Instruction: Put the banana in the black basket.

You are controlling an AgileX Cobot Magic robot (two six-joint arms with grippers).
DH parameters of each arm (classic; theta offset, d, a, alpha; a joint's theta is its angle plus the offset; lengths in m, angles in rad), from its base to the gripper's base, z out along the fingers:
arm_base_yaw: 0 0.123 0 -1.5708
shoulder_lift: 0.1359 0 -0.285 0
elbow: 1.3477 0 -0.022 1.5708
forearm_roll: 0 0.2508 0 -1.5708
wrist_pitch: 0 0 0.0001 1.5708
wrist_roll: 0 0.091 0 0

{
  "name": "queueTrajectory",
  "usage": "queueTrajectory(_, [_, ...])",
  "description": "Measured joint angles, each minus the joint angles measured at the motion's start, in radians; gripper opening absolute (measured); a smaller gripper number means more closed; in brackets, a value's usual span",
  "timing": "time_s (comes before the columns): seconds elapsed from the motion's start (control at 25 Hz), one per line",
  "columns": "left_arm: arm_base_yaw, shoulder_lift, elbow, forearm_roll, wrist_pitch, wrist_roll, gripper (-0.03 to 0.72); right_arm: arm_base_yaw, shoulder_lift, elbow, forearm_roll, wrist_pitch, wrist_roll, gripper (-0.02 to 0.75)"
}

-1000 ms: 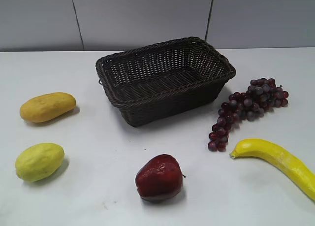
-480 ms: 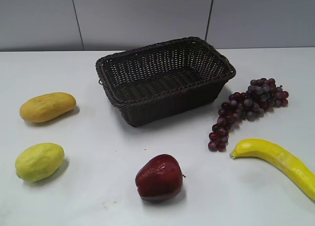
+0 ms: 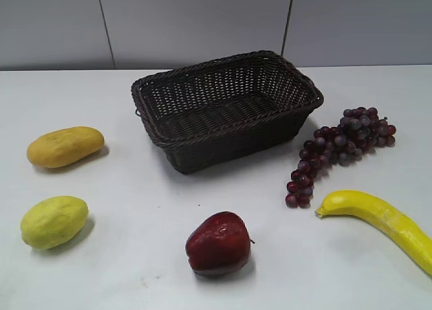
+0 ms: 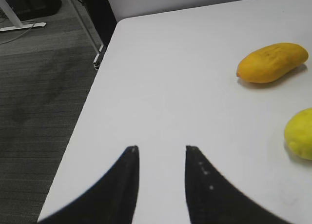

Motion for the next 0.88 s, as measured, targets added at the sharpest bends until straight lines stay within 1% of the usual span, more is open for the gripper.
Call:
queueTrajectory(0.36, [0.000,0.000,0.000,0.000,0.000,0.000,0.238,0.000,0.251,-0.021,0.129,-0.029,-0.138,0.466])
queueTrajectory(0.64, [0.000,0.000,0.000,0.000,0.000,0.000,0.238,0.000,0.447,-0.157,0.146,-0.075,-0.222,0.466])
queueTrajectory(0.88, [0.000,0.000,0.000,0.000,0.000,0.000,0.238,0.000,0.669,-0.257,0.146,-0.097,-0.378,0.466])
